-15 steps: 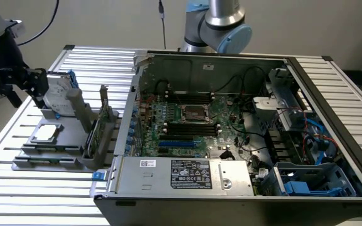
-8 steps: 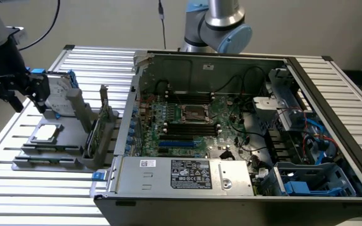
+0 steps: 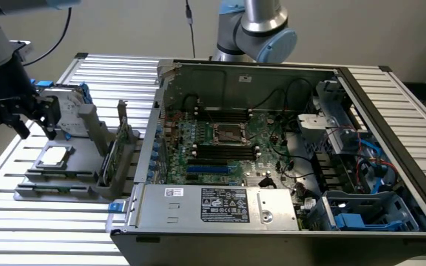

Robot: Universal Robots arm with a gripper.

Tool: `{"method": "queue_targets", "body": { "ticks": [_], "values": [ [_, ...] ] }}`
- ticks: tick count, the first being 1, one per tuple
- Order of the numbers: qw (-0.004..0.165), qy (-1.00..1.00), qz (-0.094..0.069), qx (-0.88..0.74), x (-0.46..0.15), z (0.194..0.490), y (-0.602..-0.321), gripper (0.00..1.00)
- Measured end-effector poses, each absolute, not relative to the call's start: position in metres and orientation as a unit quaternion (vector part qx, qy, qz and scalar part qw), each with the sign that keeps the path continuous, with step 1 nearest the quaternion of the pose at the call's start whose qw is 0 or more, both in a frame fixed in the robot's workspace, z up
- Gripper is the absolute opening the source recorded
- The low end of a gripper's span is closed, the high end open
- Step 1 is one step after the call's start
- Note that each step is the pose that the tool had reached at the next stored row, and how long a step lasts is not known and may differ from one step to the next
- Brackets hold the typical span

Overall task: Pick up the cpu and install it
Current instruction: 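Pick up the cpu and move it towards the insertion slot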

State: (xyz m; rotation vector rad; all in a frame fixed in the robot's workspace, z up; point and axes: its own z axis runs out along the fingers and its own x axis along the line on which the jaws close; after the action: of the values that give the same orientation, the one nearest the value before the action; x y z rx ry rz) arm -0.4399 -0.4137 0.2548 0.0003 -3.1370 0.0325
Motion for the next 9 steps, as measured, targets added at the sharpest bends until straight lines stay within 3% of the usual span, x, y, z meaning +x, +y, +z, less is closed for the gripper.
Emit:
{"method": "queue_targets", "body": {
  "ticks": [9],
  "values": [
    [-0.001,-1.0,0.01,0.0,-0.44,0.238,-0.419,0.6]
  ]
}}
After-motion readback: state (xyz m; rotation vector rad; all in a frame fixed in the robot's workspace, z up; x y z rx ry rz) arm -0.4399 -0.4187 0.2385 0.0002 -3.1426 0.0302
